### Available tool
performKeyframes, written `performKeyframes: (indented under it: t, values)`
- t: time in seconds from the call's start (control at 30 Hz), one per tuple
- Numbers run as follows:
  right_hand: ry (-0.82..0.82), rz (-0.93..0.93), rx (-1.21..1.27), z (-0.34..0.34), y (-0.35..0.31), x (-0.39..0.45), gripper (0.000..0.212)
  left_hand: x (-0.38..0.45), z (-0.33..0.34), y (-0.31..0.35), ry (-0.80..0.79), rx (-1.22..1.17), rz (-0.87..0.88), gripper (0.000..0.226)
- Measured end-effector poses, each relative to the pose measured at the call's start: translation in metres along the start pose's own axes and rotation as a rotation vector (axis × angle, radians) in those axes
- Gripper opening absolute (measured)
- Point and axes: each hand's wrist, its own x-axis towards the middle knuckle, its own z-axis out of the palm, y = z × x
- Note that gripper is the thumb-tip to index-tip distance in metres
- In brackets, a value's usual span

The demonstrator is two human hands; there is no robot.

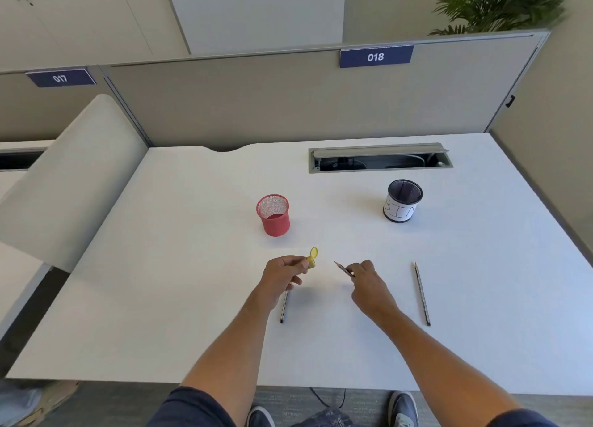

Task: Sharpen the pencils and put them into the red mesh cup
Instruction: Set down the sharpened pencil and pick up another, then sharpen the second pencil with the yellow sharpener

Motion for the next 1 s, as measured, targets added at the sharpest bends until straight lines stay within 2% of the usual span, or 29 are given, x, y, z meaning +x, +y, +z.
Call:
performKeyframes:
  t: [0.2, 0.57, 0.77, 0.9, 1.0]
  values:
    - [0.106, -0.238, 0.097, -0.015, -0.010, 0.005, 0.026, 0.004, 0.006, 0.004, 0.002, 0.001, 0.011, 0.015]
    - [0.200, -0.355, 0.165, -0.027, -0.007, 0.013, 0.024, 0.006, 0.005, 0.009, 0.015, -0.016, 0.005, 0.012]
    - [0.178, -0.457, 0.206, -0.028, -0.008, 0.012, 0.029, 0.001, 0.006, 0.012, -0.005, 0.011, -0.021, 0.019]
    - [0.140, -0.524, 0.186, -0.036, -0.006, 0.010, 0.035, -0.005, 0.001, 0.016, -0.082, 0.048, -0.072, 0.025]
    - [0.140, -0.621, 0.148, -0.043, -0.007, 0.009, 0.034, -0.007, 0.001, 0.016, -0.105, 0.046, -0.118, 0.040]
